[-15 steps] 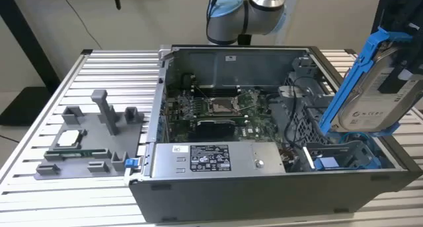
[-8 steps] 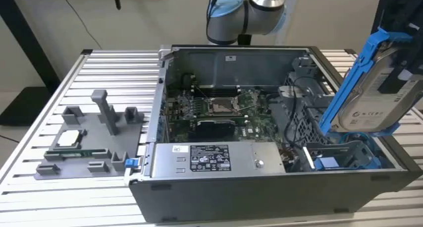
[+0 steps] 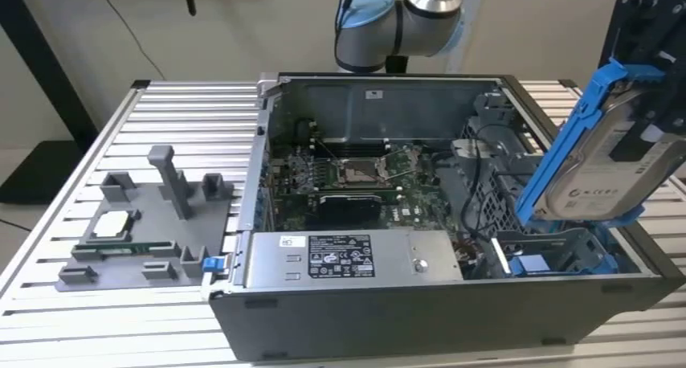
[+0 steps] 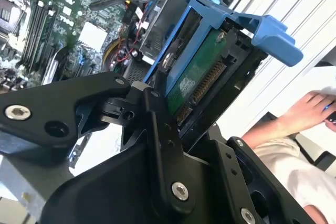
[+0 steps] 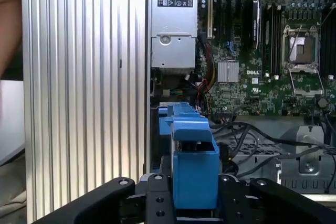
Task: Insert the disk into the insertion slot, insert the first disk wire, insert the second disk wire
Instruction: 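Insert the disk into the insertion slot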
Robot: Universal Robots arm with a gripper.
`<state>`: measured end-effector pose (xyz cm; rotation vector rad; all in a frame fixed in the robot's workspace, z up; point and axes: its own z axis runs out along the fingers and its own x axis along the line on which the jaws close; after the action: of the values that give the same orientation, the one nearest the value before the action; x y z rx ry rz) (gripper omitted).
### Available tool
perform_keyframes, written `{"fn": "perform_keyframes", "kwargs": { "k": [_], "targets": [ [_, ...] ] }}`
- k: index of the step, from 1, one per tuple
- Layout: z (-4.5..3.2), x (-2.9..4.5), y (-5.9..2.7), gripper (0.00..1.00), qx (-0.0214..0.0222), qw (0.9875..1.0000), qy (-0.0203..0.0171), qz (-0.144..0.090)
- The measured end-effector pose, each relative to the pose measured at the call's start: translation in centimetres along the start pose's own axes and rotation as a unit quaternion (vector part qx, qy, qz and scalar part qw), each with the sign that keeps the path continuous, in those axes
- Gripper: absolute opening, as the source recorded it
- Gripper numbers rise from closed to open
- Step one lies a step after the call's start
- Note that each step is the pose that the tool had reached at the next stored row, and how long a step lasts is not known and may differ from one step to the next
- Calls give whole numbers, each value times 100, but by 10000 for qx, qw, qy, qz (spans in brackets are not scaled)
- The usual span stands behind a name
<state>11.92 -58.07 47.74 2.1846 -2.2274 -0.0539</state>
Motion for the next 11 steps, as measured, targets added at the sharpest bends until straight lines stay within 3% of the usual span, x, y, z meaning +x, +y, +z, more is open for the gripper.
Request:
{"fn": "perform_keyframes", "kwargs": {
  "k": [11],
  "targets": [
    [169,2,-45,0,-2,9999,-118,-2]
  ]
}}
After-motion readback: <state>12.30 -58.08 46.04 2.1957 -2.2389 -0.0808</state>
